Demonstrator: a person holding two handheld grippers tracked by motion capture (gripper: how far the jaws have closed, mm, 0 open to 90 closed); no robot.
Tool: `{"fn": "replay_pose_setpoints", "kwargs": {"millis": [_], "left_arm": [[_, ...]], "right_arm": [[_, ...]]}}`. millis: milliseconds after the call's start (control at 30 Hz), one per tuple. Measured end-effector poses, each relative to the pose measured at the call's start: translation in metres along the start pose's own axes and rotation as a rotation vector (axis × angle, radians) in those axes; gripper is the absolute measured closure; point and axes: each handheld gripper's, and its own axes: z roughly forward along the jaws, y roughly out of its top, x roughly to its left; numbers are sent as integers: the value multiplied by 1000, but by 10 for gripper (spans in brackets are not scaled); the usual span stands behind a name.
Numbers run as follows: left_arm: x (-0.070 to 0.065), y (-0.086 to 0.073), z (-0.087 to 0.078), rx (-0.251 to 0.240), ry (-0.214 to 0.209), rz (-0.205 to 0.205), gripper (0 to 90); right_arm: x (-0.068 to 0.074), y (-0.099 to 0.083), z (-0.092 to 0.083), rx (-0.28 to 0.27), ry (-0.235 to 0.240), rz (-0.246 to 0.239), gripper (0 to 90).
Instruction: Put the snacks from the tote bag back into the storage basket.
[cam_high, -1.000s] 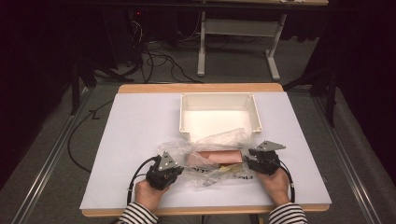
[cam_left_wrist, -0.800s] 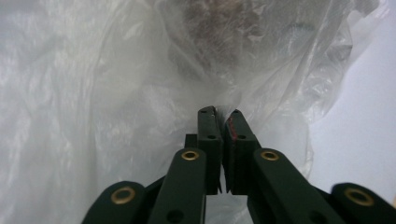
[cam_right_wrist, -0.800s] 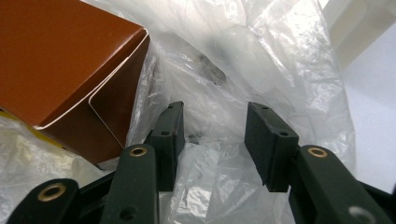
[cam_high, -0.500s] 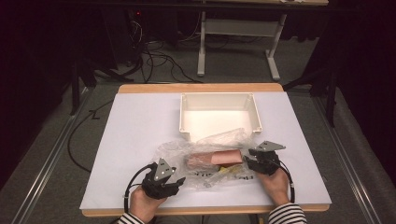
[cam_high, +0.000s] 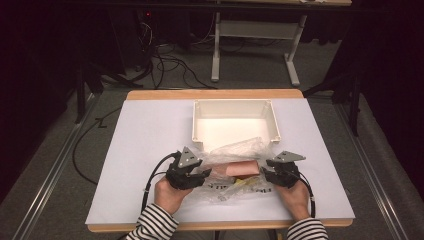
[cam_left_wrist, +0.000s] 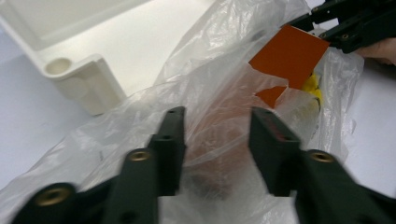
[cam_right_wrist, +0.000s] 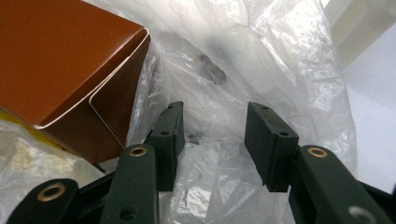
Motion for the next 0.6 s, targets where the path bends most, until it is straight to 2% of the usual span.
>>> {"fn": "replay_pose_setpoints", "kwargs": {"millis": [33, 100, 133, 200, 333, 467, 500, 533, 567, 600], "left_arm": [[-2, -2, 2, 10, -9, 26, 748], [-4, -3, 1, 13, -12, 36, 838], [-5, -4, -1, 15, -12, 47, 838], [-9, -10, -9, 20, -5, 71, 896], [-13, -16, -15, 27, -6, 79, 900], [-18, -31, -15, 61, 0, 87, 900], [-18, -35, -13, 71, -3, 80, 900], [-15, -44, -7, 104, -11, 63, 900], [-15, -44, -7, 104, -11, 63, 900], [-14, -49, -3, 118, -12, 45, 900]], "right_arm": [[0, 0, 0, 0, 0, 0, 580], [0, 0, 0, 0, -1, 0, 579], [0, 0, 0, 0, -1, 0, 579], [0, 0, 0, 0, 0, 0, 579], [0, 0, 0, 0, 0, 0, 580], [0, 0, 0, 0, -1, -1, 580], [0, 0, 0, 0, -1, -1, 580], [0, 0, 0, 0, -1, 0, 580], [0, 0, 0, 0, -1, 0, 580], [0, 0, 0, 0, -1, -1, 580]]}}
